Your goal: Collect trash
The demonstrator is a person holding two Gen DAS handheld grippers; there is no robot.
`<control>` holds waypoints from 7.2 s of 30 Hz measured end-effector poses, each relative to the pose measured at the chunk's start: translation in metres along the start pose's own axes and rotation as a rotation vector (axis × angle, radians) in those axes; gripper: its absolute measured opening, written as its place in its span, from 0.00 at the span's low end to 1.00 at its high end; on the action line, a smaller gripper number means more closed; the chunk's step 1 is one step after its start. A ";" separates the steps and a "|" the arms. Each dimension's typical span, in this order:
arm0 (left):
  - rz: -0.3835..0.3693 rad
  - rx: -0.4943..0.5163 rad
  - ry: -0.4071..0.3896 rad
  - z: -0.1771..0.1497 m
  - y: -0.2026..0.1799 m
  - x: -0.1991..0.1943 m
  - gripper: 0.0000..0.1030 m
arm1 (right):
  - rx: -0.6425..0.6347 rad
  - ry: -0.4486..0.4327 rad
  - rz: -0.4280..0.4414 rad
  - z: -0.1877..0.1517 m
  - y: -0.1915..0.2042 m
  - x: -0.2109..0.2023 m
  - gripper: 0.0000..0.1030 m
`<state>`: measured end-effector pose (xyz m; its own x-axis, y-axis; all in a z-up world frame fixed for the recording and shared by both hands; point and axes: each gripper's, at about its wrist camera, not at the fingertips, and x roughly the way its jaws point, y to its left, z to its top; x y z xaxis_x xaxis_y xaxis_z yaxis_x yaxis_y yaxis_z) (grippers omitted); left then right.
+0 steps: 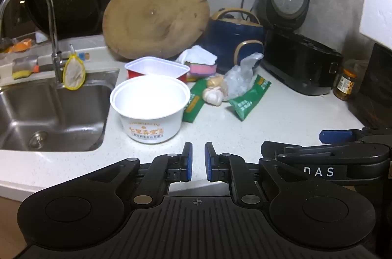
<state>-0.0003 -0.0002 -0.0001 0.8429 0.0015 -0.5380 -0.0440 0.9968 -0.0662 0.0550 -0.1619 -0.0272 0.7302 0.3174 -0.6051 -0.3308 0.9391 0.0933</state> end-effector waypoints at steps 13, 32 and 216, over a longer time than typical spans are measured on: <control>0.000 -0.029 0.039 -0.002 0.001 0.003 0.13 | -0.021 0.009 -0.022 -0.002 -0.001 -0.001 0.99; -0.011 -0.040 0.063 -0.004 0.005 0.008 0.13 | -0.024 0.026 -0.016 0.000 0.002 0.003 0.99; 0.028 -0.531 0.124 0.010 0.120 0.116 0.12 | -0.019 -0.036 0.278 0.136 -0.092 0.144 0.15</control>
<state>0.0978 0.1201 -0.0619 0.7692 -0.0137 -0.6389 -0.3577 0.8193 -0.4482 0.2719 -0.1849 -0.0154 0.6305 0.5671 -0.5299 -0.5321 0.8129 0.2368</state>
